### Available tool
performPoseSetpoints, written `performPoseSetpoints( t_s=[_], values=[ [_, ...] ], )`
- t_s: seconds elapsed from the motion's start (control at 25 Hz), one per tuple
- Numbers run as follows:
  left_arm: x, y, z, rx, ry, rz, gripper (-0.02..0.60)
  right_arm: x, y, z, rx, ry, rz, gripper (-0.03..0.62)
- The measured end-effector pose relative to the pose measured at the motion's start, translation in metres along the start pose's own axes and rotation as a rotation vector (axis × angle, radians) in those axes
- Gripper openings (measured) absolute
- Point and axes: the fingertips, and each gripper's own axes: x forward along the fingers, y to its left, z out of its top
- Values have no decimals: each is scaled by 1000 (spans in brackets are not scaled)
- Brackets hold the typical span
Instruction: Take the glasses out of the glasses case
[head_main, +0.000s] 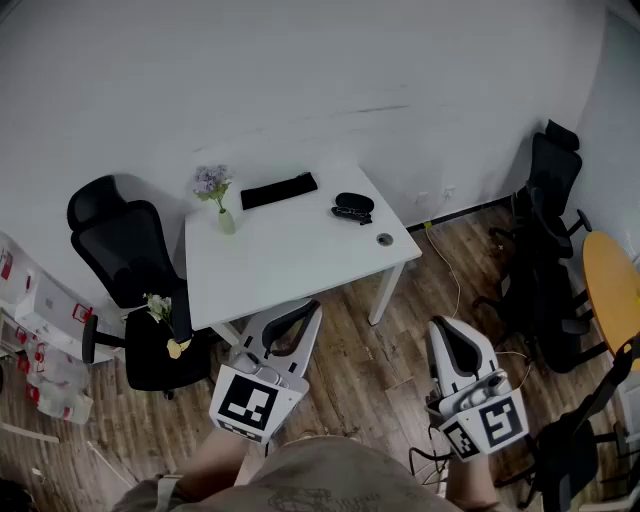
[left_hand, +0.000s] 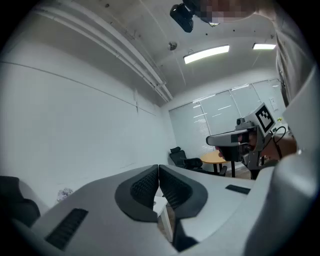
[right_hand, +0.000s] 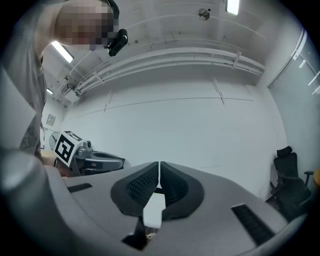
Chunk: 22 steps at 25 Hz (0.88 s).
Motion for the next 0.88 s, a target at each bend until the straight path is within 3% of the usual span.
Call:
performPoseSetpoints(
  t_s=[0.32, 0.52, 0.72, 0.88],
  values=[
    [4, -15, 3, 5, 12, -4, 17, -12, -11, -5, 11, 21, 13, 35],
    [7, -27, 3, 4, 21, 9, 17, -23, -17, -3, 16, -18, 41, 35],
    [15, -37, 0, 79, 29, 25, 17, -39, -32, -8, 28, -59, 30, 37],
    [20, -40, -6, 46, 30, 33, 17, -42, -37, -18, 54, -43, 50, 43]
  ],
)
